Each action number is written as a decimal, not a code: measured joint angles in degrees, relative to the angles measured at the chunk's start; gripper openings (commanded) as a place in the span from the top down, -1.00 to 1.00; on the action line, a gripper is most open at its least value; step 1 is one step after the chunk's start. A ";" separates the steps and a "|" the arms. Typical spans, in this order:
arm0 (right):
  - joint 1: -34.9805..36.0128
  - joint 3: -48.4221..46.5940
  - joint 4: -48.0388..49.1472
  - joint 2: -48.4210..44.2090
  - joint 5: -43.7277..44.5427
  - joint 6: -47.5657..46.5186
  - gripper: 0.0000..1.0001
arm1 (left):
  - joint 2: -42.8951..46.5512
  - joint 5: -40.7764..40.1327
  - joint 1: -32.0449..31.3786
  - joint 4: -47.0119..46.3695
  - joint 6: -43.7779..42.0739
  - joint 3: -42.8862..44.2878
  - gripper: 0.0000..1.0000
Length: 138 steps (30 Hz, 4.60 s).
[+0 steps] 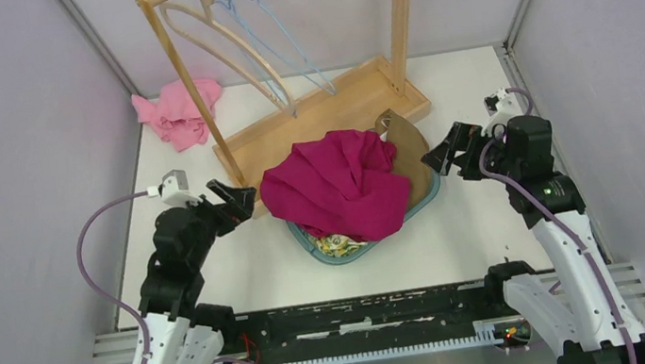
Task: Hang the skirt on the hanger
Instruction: Adjust the clothesline at the center of the board, then pick up the hanger from the clothesline.
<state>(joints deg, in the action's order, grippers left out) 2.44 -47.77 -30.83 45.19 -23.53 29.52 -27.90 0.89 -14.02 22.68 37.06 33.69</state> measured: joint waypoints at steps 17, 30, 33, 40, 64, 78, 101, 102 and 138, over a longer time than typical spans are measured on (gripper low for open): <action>0.00 0.55 0.79 1.14 -0.66 -0.02 -0.99 | -1.31 -3.91 0.00 -0.09 -0.13 0.00 -0.98; 0.00 0.76 1.25 0.63 -1.05 0.02 -0.99 | -10.43 -12.61 0.00 -7.69 1.27 -1.11 -0.73; 0.00 0.76 1.27 0.63 -1.18 0.11 -0.99 | -15.50 -15.72 0.00 -11.37 1.27 -1.29 -0.68; 0.00 0.76 1.70 0.63 -2.12 0.74 -0.99 | -28.04 -23.52 -0.20 -20.28 0.00 -1.11 -0.68; 0.00 1.73 3.82 3.96 -3.65 1.29 -0.99 | -62.23 -30.56 -1.05 -41.99 -8.46 18.29 -0.06; 0.02 1.73 4.20 5.55 -3.76 1.09 -0.99 | -79.03 -27.85 -0.83 -46.77 -12.98 34.95 -0.09; 0.39 -1.66 4.26 9.11 -3.17 1.27 -0.93 | -72.43 -22.32 2.21 -30.14 -13.94 38.60 -0.98; 0.98 -2.25 4.22 9.55 -2.91 1.22 -0.90 | -70.40 -22.05 2.21 -29.49 -13.75 37.79 -0.98; 31.21 -8.17 -5.29 21.51 22.73 -4.85 -0.75 | -30.14 -15.74 -12.85 -16.35 -3.85 6.71 -0.98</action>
<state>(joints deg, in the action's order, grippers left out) 33.65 -55.94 -36.12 66.70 -0.80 24.67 -58.04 -14.85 -26.87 6.33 33.21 40.40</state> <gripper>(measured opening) 0.876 0.991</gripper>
